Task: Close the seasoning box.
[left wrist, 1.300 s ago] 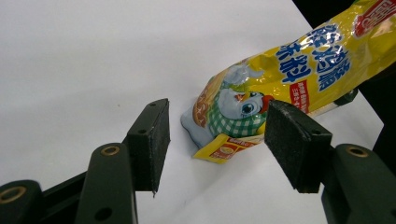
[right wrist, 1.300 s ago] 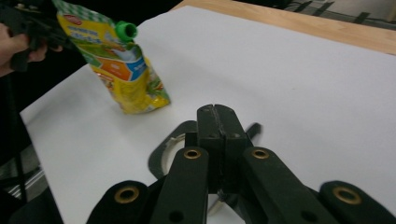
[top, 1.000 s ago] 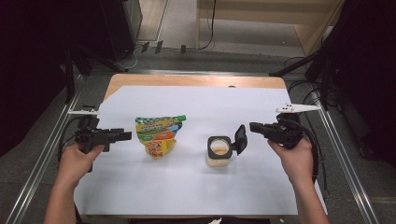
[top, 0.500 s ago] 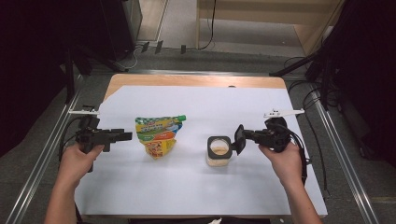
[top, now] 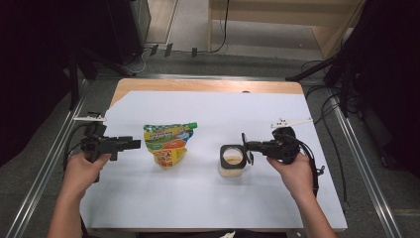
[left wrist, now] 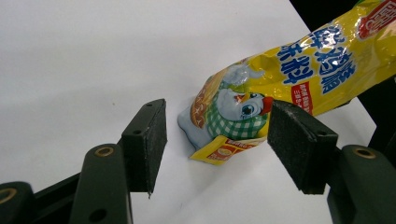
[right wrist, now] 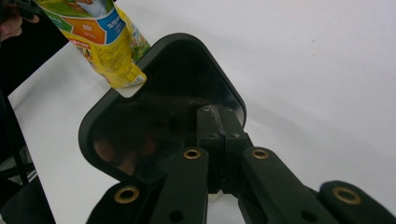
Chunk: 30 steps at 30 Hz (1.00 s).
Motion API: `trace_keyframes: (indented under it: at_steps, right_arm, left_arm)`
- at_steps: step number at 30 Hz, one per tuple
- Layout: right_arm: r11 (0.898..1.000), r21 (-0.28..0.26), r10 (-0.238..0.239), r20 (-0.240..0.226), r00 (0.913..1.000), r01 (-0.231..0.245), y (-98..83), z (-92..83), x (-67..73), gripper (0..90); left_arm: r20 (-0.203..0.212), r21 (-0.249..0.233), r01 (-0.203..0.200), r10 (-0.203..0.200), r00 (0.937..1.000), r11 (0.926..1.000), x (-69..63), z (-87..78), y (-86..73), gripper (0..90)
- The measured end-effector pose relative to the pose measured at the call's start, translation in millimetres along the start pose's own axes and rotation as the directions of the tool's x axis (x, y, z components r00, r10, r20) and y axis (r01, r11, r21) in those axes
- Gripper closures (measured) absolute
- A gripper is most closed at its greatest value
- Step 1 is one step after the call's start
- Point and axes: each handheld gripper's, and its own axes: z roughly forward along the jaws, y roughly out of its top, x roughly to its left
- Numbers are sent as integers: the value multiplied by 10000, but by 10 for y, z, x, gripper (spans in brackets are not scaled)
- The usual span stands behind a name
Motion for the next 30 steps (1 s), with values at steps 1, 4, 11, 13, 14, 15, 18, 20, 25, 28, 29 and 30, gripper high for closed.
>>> trace_keyframes:
  at_steps: [1,4,11,13,14,15,18,20,25,28,29,30]
  right_arm:
    - [10000,-5,-39,3,10000,39,2,7,9,900]
    - [9997,-124,-201,-62,9998,200,18,6,60,900]
    - [9990,-26,-447,-332,9984,446,27,78,168,900]
    - [9988,52,-482,-378,9981,484,21,98,180,900]
    - [9984,76,-551,-415,9976,555,19,118,191,900]
    - [9983,142,-564,-418,9975,570,17,129,201,900]
    - [9971,313,-673,-470,9966,688,7,180,233,900]
    - [9962,468,-706,-511,9962,730,1,210,249,900]
    - [9940,603,-883,-525,9947,915,-10,268,289,900]
    - [9933,573,-973,-538,9938,1003,-11,276,301,900]
    - [9933,547,-989,-524,9937,1018,-10,273,300,900]
    - [9936,514,-977,-504,9939,1003,-9,266,299,900]
  left_arm:
    - [-1,5,5,-5,10000,10000,2,0,-3,384]
    - [-18,32,-6,6,10000,10000,5,-5,-11,384]
    - [16,-5,10,-10,10000,10000,3,-4,-5,384]
    - [26,-5,20,-20,10000,10000,1,2,-4,384]
    - [28,-6,21,-21,10000,10000,2,3,-4,384]
    - [29,-1,31,-31,10000,10000,5,5,-3,384]
    - [30,42,41,-41,10000,10000,8,10,-4,384]
    - [27,40,34,-34,10000,10000,8,12,-5,384]
    - [35,36,63,-63,10000,10000,11,11,-6,382]
    - [36,39,105,-105,9999,9999,17,11,-7,382]
    - [35,46,112,-112,9999,9999,18,10,-7,382]
    - [29,37,108,-108,9999,9999,18,10,-8,382]
